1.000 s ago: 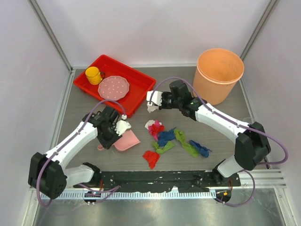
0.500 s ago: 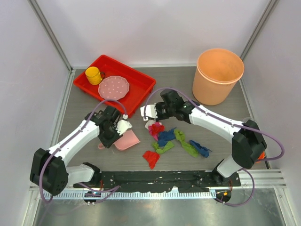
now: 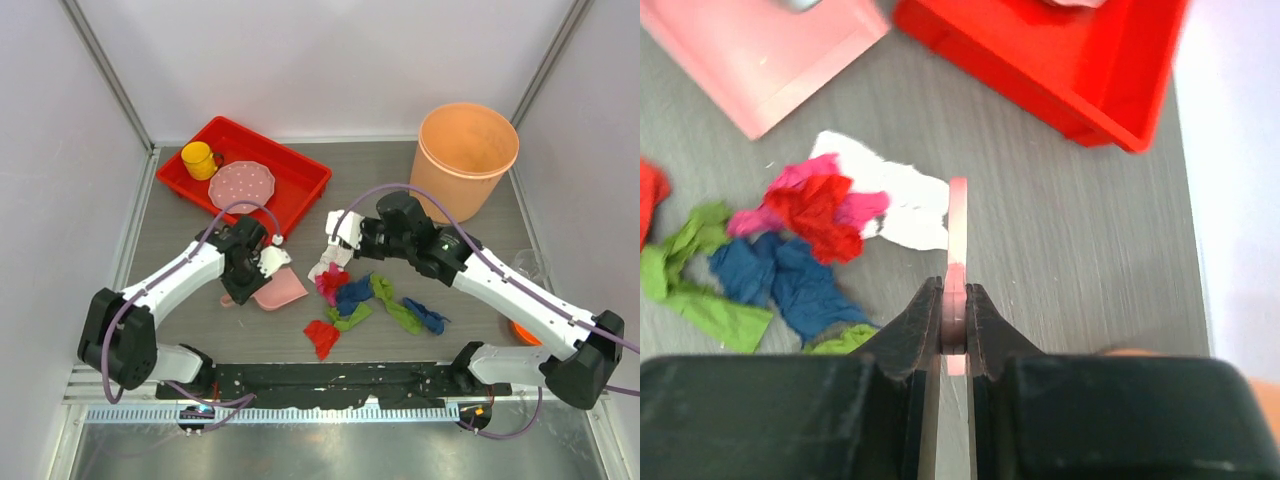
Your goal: Sweep away the paper scraps from the table
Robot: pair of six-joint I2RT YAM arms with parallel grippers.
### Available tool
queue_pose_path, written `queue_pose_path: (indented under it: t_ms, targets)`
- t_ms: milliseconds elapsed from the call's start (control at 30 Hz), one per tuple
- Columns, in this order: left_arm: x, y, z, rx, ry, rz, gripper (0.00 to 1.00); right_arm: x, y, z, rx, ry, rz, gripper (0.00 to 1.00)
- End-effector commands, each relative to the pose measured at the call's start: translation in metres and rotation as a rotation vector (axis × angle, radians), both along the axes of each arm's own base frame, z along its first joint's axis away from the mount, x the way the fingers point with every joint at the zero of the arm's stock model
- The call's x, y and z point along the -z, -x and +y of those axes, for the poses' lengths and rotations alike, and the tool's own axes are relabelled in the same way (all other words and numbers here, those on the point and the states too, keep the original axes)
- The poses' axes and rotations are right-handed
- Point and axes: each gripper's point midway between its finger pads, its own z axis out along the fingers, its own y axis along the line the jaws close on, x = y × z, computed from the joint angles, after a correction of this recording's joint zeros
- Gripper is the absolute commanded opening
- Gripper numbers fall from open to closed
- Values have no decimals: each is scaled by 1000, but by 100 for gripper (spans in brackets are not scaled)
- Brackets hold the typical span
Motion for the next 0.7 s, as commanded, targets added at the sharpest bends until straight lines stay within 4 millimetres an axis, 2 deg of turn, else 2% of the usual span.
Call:
queue_pose_path:
  t_ms: [0,33,100,133,200,300,433,500,667]
  targets:
    - [-6,-23,-22,54,43,-64,0,-54,-61,-16,537,-280,-16,1]
    - [-4,-25,-21,60,27,-66,0,-50,-66,-18,636,-337,51,1]
    - [1,-28,-24,77,3,-59,0,-48,-84,-37,800,-374,67,1]
    - [1,-31,-23,80,-12,-65,0,-38,-90,-38,873,-414,117,1]
    - [2,-35,-28,96,-15,-71,0,-29,-103,-51,965,-465,139,1]
    - [1,-42,-33,120,-5,-93,0,-19,-115,-56,1056,-552,181,1]
    - [0,-46,-40,147,1,-87,0,-7,-121,-45,1084,-591,234,1]
    - [3,-48,-44,151,4,-78,0,6,-122,-38,1086,-595,275,1]
    - [7,-52,-54,175,1,-77,0,27,-115,-19,1055,-593,339,1]
